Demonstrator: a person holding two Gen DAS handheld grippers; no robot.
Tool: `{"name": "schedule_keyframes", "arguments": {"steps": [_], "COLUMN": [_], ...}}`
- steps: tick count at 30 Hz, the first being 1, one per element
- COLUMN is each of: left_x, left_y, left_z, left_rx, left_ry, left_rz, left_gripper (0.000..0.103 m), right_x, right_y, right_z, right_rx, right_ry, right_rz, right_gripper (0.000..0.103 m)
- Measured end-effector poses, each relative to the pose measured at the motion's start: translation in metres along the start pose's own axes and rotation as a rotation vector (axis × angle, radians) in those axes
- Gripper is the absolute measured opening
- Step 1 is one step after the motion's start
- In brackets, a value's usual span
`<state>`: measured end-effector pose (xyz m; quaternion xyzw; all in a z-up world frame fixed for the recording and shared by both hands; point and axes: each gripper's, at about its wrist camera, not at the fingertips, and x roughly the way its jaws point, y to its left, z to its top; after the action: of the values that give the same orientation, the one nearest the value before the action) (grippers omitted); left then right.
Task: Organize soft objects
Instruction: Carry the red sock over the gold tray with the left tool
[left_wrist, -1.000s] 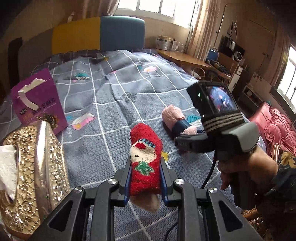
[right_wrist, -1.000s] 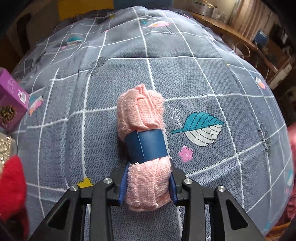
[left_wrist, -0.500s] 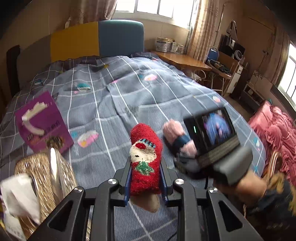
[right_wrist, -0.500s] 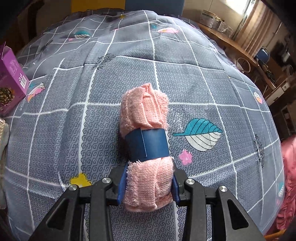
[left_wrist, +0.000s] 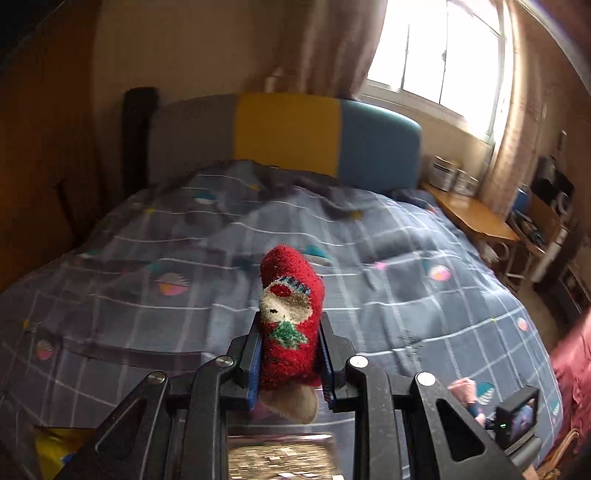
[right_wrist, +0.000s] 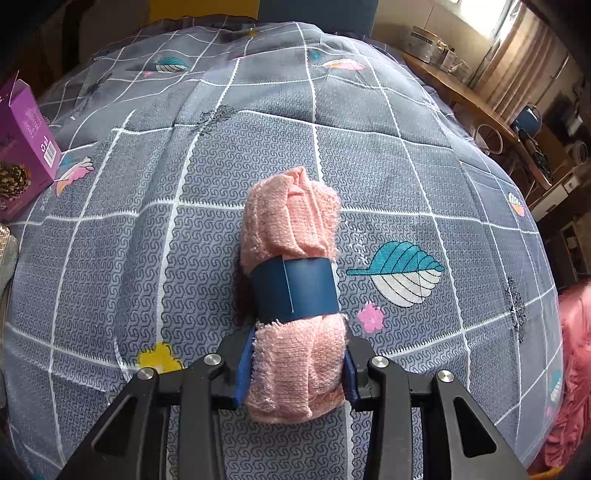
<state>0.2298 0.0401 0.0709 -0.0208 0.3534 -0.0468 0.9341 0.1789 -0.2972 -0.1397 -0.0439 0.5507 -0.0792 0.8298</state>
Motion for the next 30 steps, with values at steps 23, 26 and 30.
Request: {"name": "schedule_keyframes", "arguments": {"steps": [23,26,30], "left_x": [-0.092,-0.103,-0.114], "left_y": [0.197,0.192,0.186], "left_z": [-0.197,-0.219,-0.241], "left_rx": [-0.287,-0.258,-0.253], "left_ry": [0.056,0.064,0.061], "left_rz": [0.22,0.243,0.26], "left_gripper": [0.024,0.024,0.024], "right_x": [-0.01,-0.012,-0.016], "right_y": [0.021,0.022,0.029], "right_z": [-0.011,-0.012,-0.016], "right_rx": [-0.116,-0.121,-0.136], "right_ry": [-0.054,-0.056,-0.063], "right_rz": [-0.09,-0.096,-0.109], "right_gripper": [0.039,0.039,0.039]}}
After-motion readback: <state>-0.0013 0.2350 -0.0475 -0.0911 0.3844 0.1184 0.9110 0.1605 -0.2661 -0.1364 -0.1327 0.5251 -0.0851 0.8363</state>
